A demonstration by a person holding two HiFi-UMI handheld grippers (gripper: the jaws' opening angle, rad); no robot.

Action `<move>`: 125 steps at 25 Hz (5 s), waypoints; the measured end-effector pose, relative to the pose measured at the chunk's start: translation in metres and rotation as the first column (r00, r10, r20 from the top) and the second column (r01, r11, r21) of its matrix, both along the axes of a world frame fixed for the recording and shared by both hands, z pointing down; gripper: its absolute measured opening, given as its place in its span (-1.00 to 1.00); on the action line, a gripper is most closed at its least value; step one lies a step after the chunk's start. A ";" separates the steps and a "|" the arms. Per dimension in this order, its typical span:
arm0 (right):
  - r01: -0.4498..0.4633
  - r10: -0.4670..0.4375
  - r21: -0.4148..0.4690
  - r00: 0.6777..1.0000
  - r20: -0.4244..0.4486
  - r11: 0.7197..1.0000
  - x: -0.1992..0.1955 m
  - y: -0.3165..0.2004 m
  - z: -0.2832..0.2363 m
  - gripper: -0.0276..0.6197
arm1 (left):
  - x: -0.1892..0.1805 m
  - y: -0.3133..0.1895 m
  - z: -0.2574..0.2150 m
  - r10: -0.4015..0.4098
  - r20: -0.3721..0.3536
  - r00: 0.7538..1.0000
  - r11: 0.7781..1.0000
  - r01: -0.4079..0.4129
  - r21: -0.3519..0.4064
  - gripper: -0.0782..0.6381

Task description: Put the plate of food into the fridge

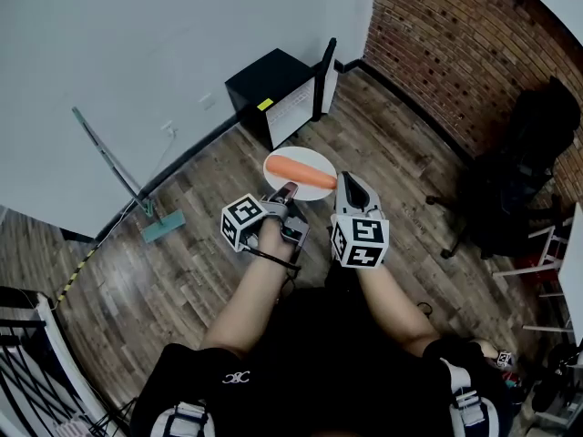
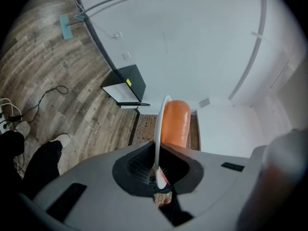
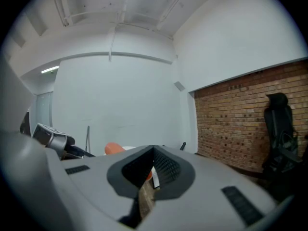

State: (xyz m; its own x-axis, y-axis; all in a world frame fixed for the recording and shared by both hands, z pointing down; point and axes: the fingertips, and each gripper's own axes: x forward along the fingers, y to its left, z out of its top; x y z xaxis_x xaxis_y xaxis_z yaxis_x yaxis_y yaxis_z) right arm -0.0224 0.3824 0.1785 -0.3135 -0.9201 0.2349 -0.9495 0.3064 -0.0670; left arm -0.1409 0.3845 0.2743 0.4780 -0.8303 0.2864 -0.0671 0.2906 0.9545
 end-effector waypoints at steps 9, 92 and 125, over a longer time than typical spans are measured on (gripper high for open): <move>0.011 -0.011 0.034 1.000 0.000 0.999 0.058 -0.104 -0.008 -0.87 | 0.059 -0.111 -0.001 0.010 -0.001 1.000 1.000 -0.010 0.010 -0.72; -0.101 0.091 -0.227 0.994 -0.054 0.969 0.106 -0.583 0.117 -0.88 | 0.091 -0.577 0.141 0.195 -0.014 0.981 0.969 -0.195 -0.155 -0.72; 0.296 -0.290 -0.177 0.955 0.058 0.939 0.079 -0.730 0.590 -0.87 | 0.032 -0.706 0.712 -0.335 0.030 0.942 0.927 0.336 -0.168 -0.71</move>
State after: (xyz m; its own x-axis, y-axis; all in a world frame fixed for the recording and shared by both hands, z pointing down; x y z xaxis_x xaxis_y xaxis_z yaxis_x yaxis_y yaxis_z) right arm 0.0562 -0.3476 0.7681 -0.5722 -0.7292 0.3753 -0.8163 0.5504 -0.1754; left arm -0.1085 -0.3216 0.9865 0.1794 -0.8819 0.4360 0.0611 0.4524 0.8897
